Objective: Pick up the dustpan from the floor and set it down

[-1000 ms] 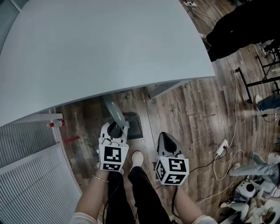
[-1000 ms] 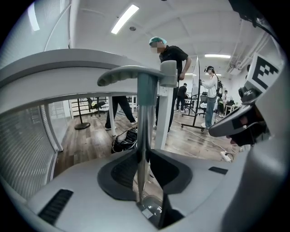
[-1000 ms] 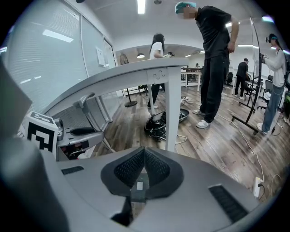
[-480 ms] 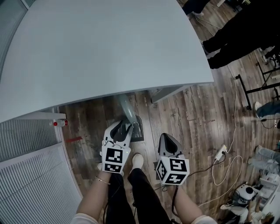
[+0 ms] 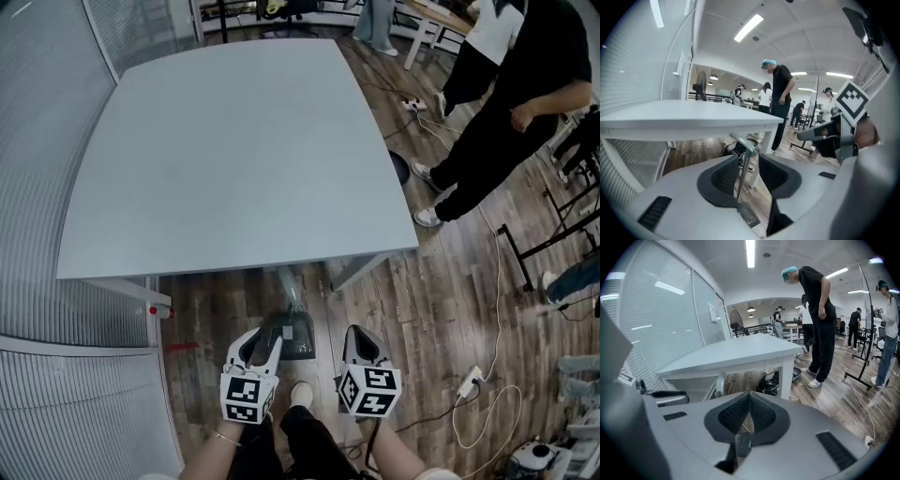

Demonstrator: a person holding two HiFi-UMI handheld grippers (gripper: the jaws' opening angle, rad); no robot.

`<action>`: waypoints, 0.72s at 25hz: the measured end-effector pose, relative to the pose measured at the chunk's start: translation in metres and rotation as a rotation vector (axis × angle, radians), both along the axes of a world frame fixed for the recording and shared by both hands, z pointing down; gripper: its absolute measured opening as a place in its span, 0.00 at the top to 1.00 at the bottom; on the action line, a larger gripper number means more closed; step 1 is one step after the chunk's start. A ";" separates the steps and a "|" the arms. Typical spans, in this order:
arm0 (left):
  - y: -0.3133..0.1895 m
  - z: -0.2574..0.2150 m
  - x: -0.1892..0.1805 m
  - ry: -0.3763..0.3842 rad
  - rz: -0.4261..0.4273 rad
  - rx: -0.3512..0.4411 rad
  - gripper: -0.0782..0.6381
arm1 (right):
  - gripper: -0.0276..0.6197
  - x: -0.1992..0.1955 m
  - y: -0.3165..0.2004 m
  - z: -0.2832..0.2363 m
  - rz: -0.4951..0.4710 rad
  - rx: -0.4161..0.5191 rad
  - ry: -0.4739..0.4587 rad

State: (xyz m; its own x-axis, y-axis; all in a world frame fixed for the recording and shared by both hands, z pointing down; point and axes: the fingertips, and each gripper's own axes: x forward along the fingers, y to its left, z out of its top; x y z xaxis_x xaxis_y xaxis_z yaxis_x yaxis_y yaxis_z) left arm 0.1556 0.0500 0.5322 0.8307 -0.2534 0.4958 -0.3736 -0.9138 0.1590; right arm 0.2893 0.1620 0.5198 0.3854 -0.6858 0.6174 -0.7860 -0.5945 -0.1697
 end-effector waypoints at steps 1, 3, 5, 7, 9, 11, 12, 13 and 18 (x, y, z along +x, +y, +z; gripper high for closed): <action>-0.004 -0.020 -0.003 0.022 -0.036 0.005 0.69 | 0.91 -0.001 0.001 -0.012 -0.007 0.010 0.002; -0.013 -0.063 -0.009 0.070 -0.113 0.035 0.74 | 0.91 -0.003 0.003 -0.039 -0.024 0.037 0.011; -0.027 -0.108 -0.014 0.127 -0.187 0.081 0.78 | 0.91 -0.002 0.000 -0.068 -0.036 0.077 0.027; -0.038 -0.147 -0.022 0.181 -0.240 0.115 0.81 | 0.91 -0.001 -0.002 -0.095 -0.041 0.114 0.044; -0.047 -0.174 -0.030 0.208 -0.256 0.139 0.83 | 0.91 -0.002 -0.006 -0.116 -0.038 0.144 0.059; -0.056 -0.193 -0.039 0.213 -0.247 0.160 0.85 | 0.91 -0.005 -0.012 -0.135 -0.029 0.171 0.067; -0.061 -0.202 -0.042 0.214 -0.246 0.168 0.86 | 0.91 -0.006 -0.017 -0.144 -0.026 0.184 0.072; -0.066 -0.209 -0.046 0.215 -0.250 0.174 0.87 | 0.91 -0.007 -0.022 -0.153 -0.027 0.197 0.080; -0.082 -0.228 -0.065 0.211 -0.284 0.192 0.87 | 0.91 -0.024 -0.040 -0.179 -0.088 0.190 0.126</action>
State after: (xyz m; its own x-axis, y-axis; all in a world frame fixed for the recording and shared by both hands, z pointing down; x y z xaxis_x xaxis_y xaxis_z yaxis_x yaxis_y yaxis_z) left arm 0.0911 -0.0321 0.3044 0.7928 -0.5590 0.2428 -0.5931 -0.7994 0.0959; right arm 0.2653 0.1215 0.3409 0.3851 -0.8193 0.4247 -0.8552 -0.4898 -0.1693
